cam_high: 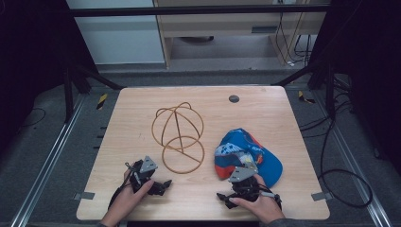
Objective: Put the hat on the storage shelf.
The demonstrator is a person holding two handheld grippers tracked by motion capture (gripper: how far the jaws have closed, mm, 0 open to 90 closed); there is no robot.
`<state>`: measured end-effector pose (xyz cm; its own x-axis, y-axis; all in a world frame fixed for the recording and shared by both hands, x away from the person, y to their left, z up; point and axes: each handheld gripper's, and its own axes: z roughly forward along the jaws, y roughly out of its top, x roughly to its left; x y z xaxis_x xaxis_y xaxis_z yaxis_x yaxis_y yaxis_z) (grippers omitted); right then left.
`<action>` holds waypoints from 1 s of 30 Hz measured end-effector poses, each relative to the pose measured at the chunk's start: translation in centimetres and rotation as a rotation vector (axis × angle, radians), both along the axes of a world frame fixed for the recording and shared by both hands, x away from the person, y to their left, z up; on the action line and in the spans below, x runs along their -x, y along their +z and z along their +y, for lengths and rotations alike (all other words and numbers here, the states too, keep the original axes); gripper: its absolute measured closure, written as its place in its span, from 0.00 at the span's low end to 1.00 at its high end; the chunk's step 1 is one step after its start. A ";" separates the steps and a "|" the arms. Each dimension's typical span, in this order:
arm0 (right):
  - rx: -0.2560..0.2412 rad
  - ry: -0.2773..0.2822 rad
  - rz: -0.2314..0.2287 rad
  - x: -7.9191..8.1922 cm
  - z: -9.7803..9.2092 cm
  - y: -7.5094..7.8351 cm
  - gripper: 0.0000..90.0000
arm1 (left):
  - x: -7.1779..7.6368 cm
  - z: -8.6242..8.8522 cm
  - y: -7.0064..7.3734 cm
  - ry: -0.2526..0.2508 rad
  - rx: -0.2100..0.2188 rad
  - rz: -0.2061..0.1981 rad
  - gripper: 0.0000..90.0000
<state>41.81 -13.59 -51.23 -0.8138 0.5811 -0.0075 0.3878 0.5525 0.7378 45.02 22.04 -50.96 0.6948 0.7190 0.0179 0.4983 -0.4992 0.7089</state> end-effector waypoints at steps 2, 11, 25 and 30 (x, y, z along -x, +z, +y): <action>0.001 -0.002 -0.001 0.0 0.0 0.0 0.10 | 0.0 0.0 0.0 0.001 -0.002 -0.002 0.00; 0.000 -0.012 -0.001 -0.1 0.0 0.0 0.10 | 0.1 0.0 0.0 0.003 0.001 0.001 0.00; -0.045 -0.037 -0.009 0.5 -1.7 3.1 0.12 | 0.2 0.0 0.0 0.003 0.002 0.001 0.00; 0.013 -0.096 -0.045 0.1 -3.8 5.6 0.20 | 0.2 0.0 0.0 0.003 0.002 0.001 0.00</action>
<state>41.69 -17.44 -45.67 -0.7528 0.6562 -0.0509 0.4061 0.5240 0.7487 44.85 22.05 -50.96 0.6925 0.7213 0.0154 0.5009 -0.4960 0.7093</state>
